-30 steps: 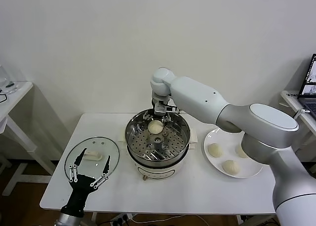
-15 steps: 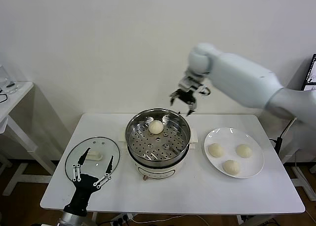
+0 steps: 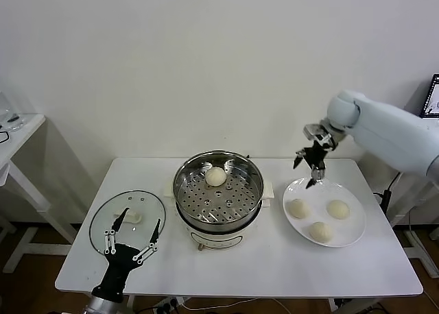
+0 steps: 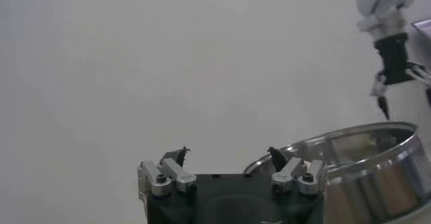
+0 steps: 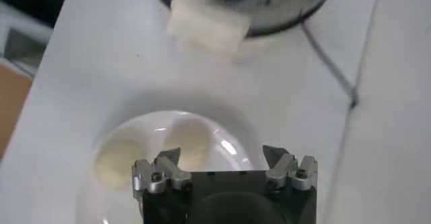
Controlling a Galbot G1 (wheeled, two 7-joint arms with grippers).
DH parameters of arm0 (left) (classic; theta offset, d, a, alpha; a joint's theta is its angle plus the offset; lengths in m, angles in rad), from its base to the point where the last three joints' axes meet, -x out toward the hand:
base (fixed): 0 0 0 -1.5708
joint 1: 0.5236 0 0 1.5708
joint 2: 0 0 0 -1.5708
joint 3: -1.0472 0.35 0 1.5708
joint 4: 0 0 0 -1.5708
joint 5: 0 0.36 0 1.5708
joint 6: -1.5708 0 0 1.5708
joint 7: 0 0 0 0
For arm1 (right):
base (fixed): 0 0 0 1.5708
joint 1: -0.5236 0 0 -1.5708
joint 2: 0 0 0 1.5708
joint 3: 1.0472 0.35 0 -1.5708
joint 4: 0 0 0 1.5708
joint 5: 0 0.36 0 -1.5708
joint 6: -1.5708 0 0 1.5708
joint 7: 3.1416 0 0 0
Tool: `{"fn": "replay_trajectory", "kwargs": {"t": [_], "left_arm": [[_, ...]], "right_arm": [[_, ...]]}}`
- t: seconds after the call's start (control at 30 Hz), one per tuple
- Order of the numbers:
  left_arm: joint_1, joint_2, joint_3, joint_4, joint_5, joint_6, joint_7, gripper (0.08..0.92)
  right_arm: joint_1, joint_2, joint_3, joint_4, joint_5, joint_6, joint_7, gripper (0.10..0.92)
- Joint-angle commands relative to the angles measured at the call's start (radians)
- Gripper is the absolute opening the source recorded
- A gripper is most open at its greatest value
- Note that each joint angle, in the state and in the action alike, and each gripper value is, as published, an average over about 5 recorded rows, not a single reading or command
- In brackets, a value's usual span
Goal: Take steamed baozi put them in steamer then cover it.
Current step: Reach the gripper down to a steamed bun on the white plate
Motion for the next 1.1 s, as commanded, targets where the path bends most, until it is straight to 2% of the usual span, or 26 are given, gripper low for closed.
{"fn": "replay_trajectory", "kwargs": {"t": [0.03, 0.57, 0.83, 0.97, 1.1], "left_arm": [[0.003, -0.001, 0.0, 0.0, 0.002, -0.003, -0.001, 0.823], [0.017, -0.005, -0.006, -0.006, 0.001, -0.008, 0.0, 0.823], [0.019, -0.005, -0.015, -0.001, 0.001, -0.01, 0.0, 0.823], [0.019, -0.007, -0.014, -0.002, 0.001, -0.01, 0.0, 0.823], [0.019, -0.009, -0.015, -0.002, 0.001, -0.011, -0.001, 0.823]], "right_arm": [[-0.143, -0.018, 0.034, -0.069, 0.009, -0.059, 0.079, 0.823], [-0.249, 0.089, 0.15, -0.197, -0.07, -0.023, 0.097, 0.823], [-0.258, 0.104, 0.154, -0.208, -0.09, -0.014, 0.091, 0.819], [-0.263, 0.11, 0.158, -0.21, -0.097, -0.013, 0.095, 0.787], [-0.262, 0.112, 0.165, -0.208, -0.098, -0.011, 0.101, 0.709]]}}
